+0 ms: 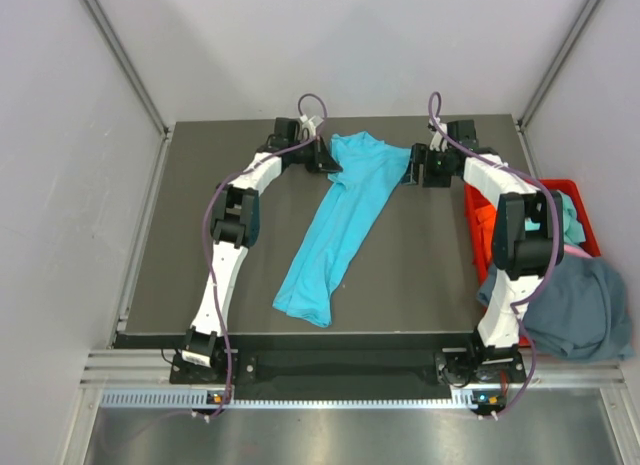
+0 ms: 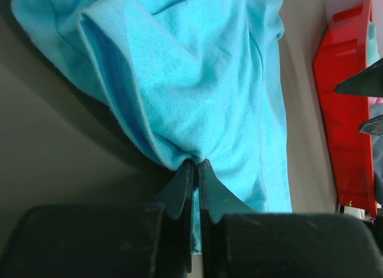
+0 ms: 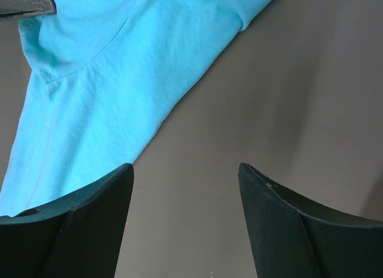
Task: Fold and stack the t-shirts
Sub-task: Fold the tshirt
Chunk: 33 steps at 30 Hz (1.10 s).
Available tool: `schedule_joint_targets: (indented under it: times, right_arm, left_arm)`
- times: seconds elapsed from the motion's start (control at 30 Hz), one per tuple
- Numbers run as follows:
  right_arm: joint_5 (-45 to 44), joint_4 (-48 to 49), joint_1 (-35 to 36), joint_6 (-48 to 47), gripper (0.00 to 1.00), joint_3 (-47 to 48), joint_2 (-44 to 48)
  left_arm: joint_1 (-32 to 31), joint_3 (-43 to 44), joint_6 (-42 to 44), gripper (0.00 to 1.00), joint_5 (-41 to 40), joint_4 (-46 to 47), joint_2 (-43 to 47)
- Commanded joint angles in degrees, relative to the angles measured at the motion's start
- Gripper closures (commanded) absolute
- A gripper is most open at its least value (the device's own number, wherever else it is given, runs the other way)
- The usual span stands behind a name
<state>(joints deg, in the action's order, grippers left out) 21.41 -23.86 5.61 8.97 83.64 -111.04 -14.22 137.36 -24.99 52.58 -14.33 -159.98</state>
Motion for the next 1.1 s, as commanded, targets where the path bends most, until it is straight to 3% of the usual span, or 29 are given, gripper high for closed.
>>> schedule_joint_targets:
  times: [0.0,0.33,0.63,0.67,0.7,0.73,0.8,0.97,1.07]
  right_arm:
    - [-0.32,0.48,0.28,-1.06,0.29,1.35,3.20]
    - [-0.32,-0.05,0.20,-0.80,0.29,2.67,0.83]
    - [0.39,-0.84,0.46,-0.18,0.30,6.10,-4.26]
    - [0.65,-0.84,0.55,-0.10,0.29,6.19,-4.53]
    - [0.65,-0.84,0.63,-0.10,0.29,6.62,-5.23]
    - [1.17,-0.67,0.63,0.17,0.29,6.98,-5.67]
    - [1.88,-0.58,0.63,0.34,0.29,8.99,-7.94]
    - [11.88,0.73,0.63,6.40,0.31,15.06,-15.59]
    - [18.13,3.63,0.81,11.58,0.33,19.45,-21.30]
  left_arm:
    - [1.47,0.01,5.48,1.00,-9.59,-5.62,0.80]
    - [8.76,-0.07,7.41,1.00,-11.53,-6.94,2.31]
    - [9.91,-0.60,7.77,0.98,-8.73,-7.29,2.74]
    - [9.91,-1.30,7.59,0.72,-6.11,-7.29,3.62]
    - [9.82,-1.91,7.33,0.60,-5.21,-6.77,4.41]
    - [9.74,-4.36,7.15,0.32,-4.68,-6.51,5.55]
    - [9.74,-8.58,6.71,0.27,-3.80,-5.54,11.07]
    - [9.65,-32.29,7.41,0.26,-5.38,-0.53,31.34]
    - [8.68,-43.38,9.87,0.31,-6.78,-3.68,40.41]
